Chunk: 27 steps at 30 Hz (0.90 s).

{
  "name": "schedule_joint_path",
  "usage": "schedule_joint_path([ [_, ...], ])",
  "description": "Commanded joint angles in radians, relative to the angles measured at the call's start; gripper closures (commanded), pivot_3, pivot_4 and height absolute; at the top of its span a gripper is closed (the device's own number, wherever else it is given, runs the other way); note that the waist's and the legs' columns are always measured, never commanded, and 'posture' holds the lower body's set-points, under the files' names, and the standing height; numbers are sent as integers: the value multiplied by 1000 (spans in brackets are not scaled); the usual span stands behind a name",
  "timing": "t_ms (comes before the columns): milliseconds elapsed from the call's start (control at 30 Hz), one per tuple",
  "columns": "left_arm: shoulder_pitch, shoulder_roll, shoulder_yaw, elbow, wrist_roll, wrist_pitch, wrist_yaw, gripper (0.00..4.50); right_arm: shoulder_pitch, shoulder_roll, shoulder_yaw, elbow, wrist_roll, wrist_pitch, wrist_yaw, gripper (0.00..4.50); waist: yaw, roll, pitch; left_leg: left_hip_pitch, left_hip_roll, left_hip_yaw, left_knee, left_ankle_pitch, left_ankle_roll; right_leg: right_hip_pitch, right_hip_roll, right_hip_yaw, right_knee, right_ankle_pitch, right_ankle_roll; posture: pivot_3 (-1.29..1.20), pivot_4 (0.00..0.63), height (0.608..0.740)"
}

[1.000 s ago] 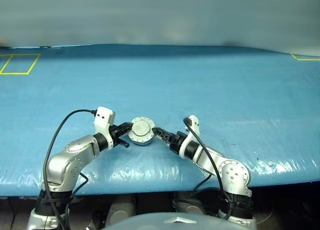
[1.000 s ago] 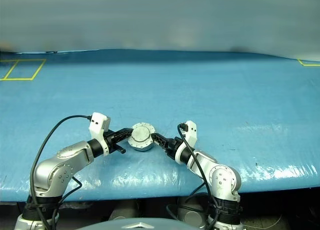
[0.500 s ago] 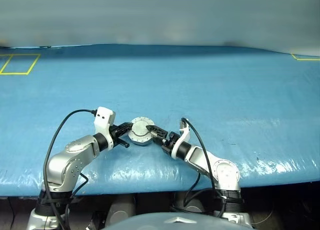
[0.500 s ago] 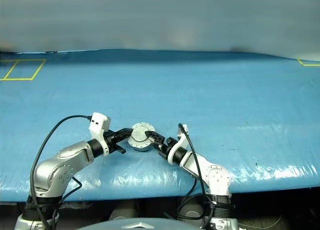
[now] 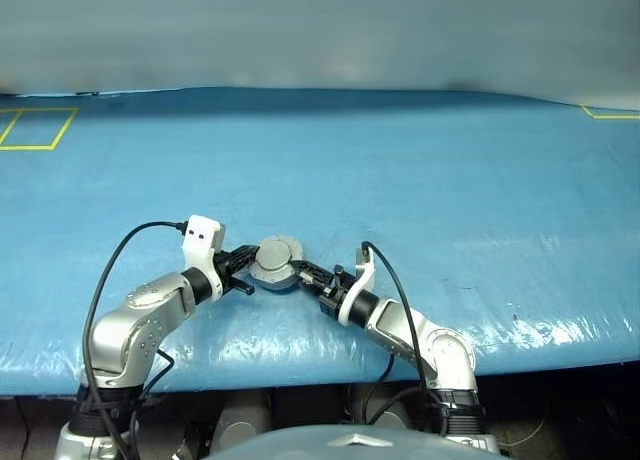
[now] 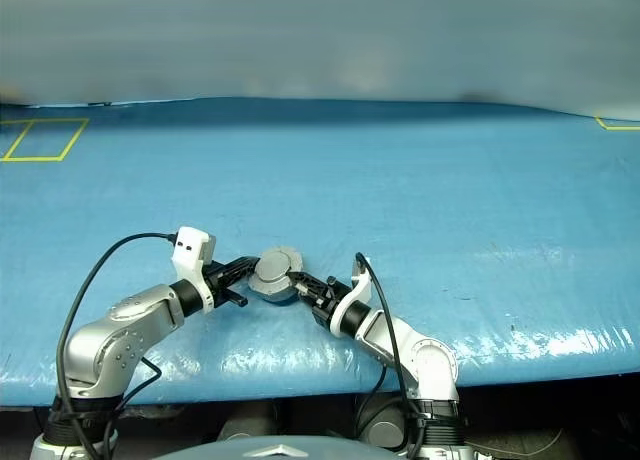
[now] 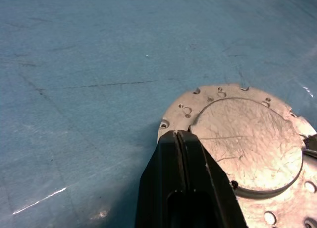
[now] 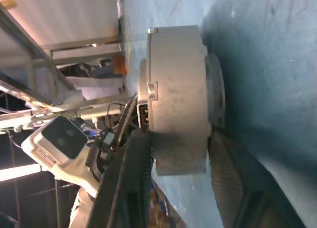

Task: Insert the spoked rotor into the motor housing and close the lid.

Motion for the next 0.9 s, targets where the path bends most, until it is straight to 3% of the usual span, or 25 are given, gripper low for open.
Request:
schedule_joint_path([
  [33,0,3,-28,8,-2,12,-28,4500,5,32,53,-36,55,39,2,3344,0,0,0,0,0,0,0,0,0,0,0,0,0,0,0,0,150,740],
  [367,-16,4,14,0,-24,7,-32,4500,8,50,53,-44,28,-3,-2,3344,-1,0,0,0,0,0,0,0,0,0,0,0,0,0,0,0,150,740],
  [467,-18,-21,74,4,-58,18,-13,3895,15,48,56,-51,31,-8,-2,3344,-1,0,1,-1,0,0,0,0,0,-1,0,0,0,0,0,0,150,740],
  [700,-11,-112,257,-27,-218,67,58,1548,17,51,40,-84,56,-48,12,3344,-1,0,1,-4,0,0,0,0,0,-3,0,0,-1,1,1,0,150,740],
  [833,14,-223,406,-7,-445,125,185,212,-18,43,10,-116,65,-95,37,3344,0,0,1,-6,0,0,0,0,0,-4,0,-1,-2,1,2,0,150,740],
  [900,31,-283,464,18,-623,139,248,0,-43,29,-7,-120,67,-112,51,3344,0,0,2,-7,0,-1,1,0,1,-4,0,-1,-4,2,3,0,150,740],
])
